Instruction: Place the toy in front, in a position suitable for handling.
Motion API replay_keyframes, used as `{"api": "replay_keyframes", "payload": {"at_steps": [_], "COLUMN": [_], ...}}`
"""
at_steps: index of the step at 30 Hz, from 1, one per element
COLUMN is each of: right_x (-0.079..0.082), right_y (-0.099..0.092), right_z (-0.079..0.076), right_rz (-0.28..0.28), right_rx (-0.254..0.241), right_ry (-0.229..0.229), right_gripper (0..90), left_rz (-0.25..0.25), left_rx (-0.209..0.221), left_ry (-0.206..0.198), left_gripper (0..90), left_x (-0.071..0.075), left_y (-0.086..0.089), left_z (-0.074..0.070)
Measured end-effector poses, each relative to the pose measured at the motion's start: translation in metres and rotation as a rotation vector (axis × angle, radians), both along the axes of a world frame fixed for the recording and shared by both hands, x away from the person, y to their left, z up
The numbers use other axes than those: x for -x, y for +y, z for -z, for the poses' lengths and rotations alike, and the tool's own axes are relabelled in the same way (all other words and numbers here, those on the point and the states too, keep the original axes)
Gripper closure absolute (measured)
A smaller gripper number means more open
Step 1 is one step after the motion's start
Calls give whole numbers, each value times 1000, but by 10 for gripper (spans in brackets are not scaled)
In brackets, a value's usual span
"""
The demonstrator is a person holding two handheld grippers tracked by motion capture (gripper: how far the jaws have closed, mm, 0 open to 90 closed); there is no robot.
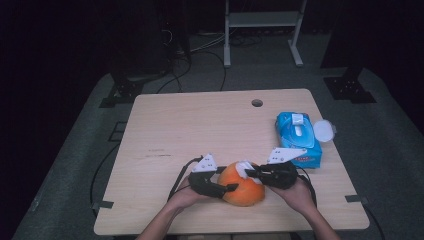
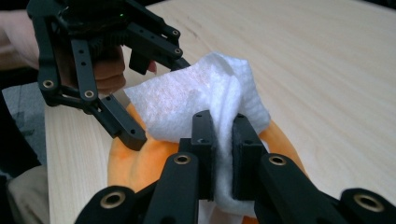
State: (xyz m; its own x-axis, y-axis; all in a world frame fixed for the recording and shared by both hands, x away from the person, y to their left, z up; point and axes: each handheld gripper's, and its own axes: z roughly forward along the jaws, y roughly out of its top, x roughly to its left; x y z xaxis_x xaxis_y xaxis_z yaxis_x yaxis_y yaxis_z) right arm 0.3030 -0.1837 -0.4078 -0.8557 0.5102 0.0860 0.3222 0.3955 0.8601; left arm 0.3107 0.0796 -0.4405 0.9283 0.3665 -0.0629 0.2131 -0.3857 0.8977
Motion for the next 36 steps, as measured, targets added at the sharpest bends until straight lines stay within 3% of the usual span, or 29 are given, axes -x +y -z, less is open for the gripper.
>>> {"api": "replay_keyframes", "payload": {"at_steps": [1,4,6,9,12,13,14,17,18,22,29,31,36], "right_x": [1,7,9,4,-1,-2,-3,-3,-4,-4,8,7,-7], "right_y": [-1,2,6,10,9,7,6,4,3,4,20,17,-6], "right_z": [-3,-15,-17,-7,5,6,6,6,7,7,-2,-5,3], "right_rz": [3,1,-5,-4,4,5,6,19,20,26,-36,-15,78], "right_rx": [-11,-69,-79,-46,-19,-21,-19,-2,1,-1,-46,-39,-23], "right_ry": [-15,-66,-97,-75,-46,-36,-36,-42,-42,-40,-80,-89,-45], "right_gripper": [813,812,812,812,813,812,812,812,812,812,813,814,815], "left_rz": [-9,-39,-46,-42,-56,-63,-76,-109,-105,-95,-65,-59,-45], "left_rx": [-8,-31,-58,-71,-27,-12,11,27,36,13,-80,-78,-63], "left_ry": [-106,-249,-289,-241,-141,-125,-82,-4,43,9,-126,-131,-122], "left_gripper": [343,348,347,305,172,133,115,93,102,226,263,270,254], "left_x": [5,12,14,10,2,1,-3,-10,-13,-9,6,7,6], "left_y": [-1,-1,-1,-1,2,4,8,13,14,10,-1,-2,-1], "left_z": [-8,-19,-18,-8,-6,-6,-6,-1,2,1,-7,-8,-6]}}
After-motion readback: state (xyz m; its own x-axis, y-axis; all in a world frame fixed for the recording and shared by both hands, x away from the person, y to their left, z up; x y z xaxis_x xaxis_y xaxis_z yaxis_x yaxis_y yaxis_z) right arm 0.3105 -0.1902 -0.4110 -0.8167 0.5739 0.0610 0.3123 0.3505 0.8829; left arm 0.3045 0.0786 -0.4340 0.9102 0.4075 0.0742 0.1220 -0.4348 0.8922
